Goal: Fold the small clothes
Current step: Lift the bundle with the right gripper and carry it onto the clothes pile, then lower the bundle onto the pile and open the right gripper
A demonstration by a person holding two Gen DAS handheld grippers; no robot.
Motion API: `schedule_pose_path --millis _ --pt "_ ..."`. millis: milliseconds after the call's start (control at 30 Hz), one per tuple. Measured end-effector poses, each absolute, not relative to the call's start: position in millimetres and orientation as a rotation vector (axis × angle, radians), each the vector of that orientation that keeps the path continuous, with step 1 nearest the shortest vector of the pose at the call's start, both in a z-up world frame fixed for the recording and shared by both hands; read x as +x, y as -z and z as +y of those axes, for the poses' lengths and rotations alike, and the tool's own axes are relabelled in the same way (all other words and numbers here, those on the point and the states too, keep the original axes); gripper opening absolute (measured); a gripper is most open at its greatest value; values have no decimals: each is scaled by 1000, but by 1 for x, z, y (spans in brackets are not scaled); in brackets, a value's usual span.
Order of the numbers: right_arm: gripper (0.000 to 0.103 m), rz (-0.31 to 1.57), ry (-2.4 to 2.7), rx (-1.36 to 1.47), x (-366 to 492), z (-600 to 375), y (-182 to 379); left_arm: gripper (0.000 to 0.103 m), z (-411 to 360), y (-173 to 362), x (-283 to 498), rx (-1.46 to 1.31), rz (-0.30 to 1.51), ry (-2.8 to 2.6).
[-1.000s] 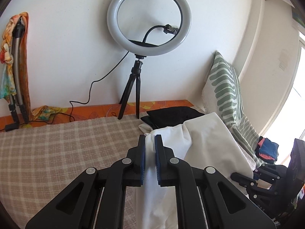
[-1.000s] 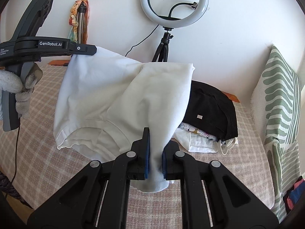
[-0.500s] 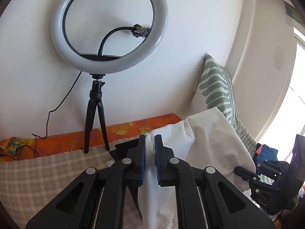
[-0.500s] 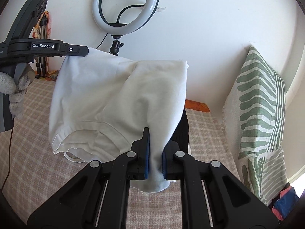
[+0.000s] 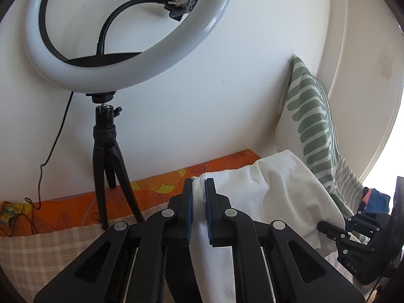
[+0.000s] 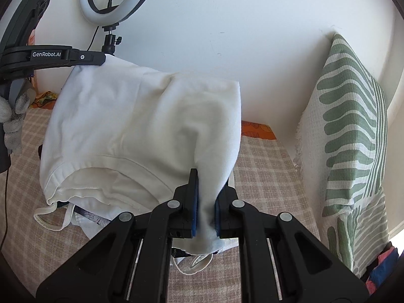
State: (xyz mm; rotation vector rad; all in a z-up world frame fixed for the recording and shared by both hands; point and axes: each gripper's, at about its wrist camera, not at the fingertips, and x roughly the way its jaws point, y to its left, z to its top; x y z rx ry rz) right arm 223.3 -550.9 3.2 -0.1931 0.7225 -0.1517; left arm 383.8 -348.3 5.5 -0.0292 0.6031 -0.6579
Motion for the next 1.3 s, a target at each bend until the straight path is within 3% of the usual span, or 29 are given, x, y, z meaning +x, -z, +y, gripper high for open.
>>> schedule_pose_path --millis 167,400,467,567,733,867,967,1167,1300 --pt "12 756 185 -175 227 -562 11 11 -359 2 382 50 601 613" --pt "40 743 201 -164 213 -566 5 12 -356 -3 375 65 602 610" --pt "42 731 200 -149 208 -564 -1 14 -354 -5 370 65 610 618" --pt "43 714 204 -136 198 -559 -12 26 -349 -13 358 66 593 620" --pt "50 688 208 -134 183 -546 -28 27 -341 -30 335 82 561 630" --pt "51 665 210 -124 167 -533 -43 50 -328 -44 316 75 538 626" --pt "57 645 209 -128 153 -520 -55 50 -318 -56 299 79 519 629" --pt "64 623 196 -124 124 -490 -72 66 -290 -75 264 83 485 612" --pt "76 598 188 -108 101 -466 -82 78 -269 -84 236 93 466 598"
